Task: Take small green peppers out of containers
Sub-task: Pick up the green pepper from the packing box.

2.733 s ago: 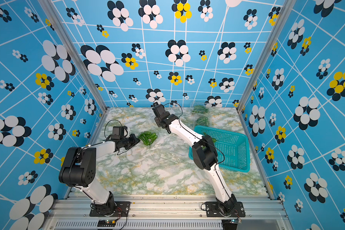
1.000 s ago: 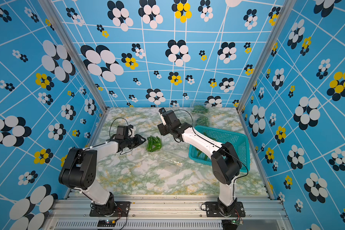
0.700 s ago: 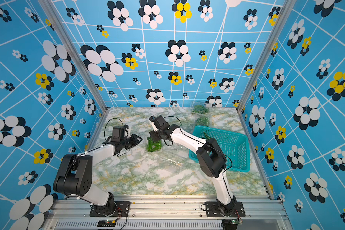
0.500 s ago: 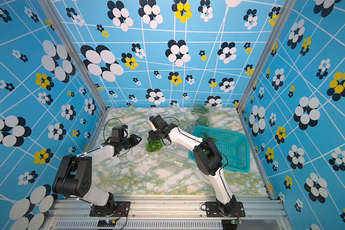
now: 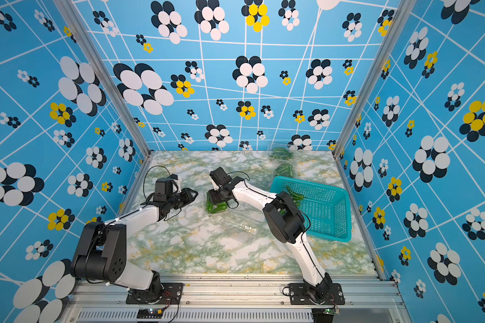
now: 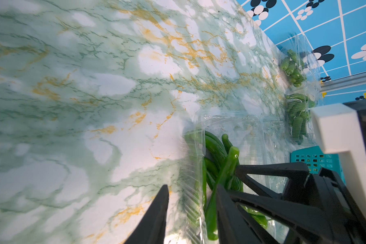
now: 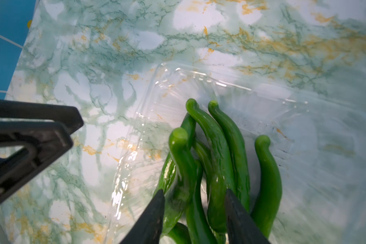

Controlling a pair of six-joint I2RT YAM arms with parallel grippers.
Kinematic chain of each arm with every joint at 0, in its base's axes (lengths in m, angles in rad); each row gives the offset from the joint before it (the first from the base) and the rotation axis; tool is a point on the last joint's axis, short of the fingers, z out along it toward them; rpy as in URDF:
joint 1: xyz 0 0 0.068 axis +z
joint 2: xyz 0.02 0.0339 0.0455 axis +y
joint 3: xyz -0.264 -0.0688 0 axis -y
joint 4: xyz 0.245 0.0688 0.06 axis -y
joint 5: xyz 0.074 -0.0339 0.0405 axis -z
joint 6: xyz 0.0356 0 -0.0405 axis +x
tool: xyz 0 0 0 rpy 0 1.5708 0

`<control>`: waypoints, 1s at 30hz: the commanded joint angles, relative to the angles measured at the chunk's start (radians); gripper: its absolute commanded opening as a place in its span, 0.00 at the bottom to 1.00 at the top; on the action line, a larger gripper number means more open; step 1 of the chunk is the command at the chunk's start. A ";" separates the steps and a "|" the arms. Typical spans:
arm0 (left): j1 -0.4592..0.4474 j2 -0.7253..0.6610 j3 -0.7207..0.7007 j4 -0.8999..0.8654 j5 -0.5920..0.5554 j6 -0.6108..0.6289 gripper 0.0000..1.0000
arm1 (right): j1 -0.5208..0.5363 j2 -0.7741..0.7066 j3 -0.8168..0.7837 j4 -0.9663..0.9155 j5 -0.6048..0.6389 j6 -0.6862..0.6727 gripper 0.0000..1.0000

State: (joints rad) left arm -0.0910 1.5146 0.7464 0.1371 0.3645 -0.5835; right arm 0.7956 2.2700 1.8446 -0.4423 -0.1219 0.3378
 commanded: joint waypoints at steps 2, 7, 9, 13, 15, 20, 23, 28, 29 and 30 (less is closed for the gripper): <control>0.013 -0.019 -0.016 0.014 -0.016 0.003 0.39 | 0.025 -0.038 -0.017 -0.004 0.066 -0.017 0.51; 0.012 -0.023 -0.018 0.016 -0.013 0.003 0.39 | 0.035 -0.049 -0.020 0.000 0.087 -0.045 0.52; 0.013 -0.020 -0.018 0.018 -0.012 0.002 0.39 | 0.040 -0.036 -0.012 0.000 0.088 -0.057 0.51; 0.013 -0.013 -0.016 0.023 -0.004 0.001 0.39 | 0.053 -0.027 -0.011 0.011 0.124 -0.100 0.51; 0.014 -0.011 -0.016 0.024 -0.001 0.000 0.39 | 0.057 -0.024 -0.012 0.022 0.127 -0.115 0.51; 0.013 -0.016 -0.018 0.026 0.002 -0.002 0.39 | 0.061 -0.007 -0.021 0.066 0.130 -0.141 0.52; 0.012 -0.014 -0.016 0.028 0.010 -0.003 0.39 | 0.065 -0.015 -0.034 0.085 0.146 -0.155 0.53; 0.011 -0.008 -0.015 0.029 0.014 -0.004 0.39 | 0.065 0.022 0.006 0.049 0.146 -0.155 0.49; 0.011 -0.006 -0.013 0.027 0.017 -0.003 0.39 | 0.066 0.026 0.001 0.057 0.137 -0.151 0.46; 0.013 -0.008 -0.013 0.027 0.017 -0.003 0.39 | 0.065 0.032 0.001 0.059 0.124 -0.151 0.43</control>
State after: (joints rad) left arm -0.0906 1.5146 0.7410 0.1589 0.3672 -0.5835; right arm 0.8555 2.2688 1.8309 -0.3843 0.0097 0.1932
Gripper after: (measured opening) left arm 0.392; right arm 0.451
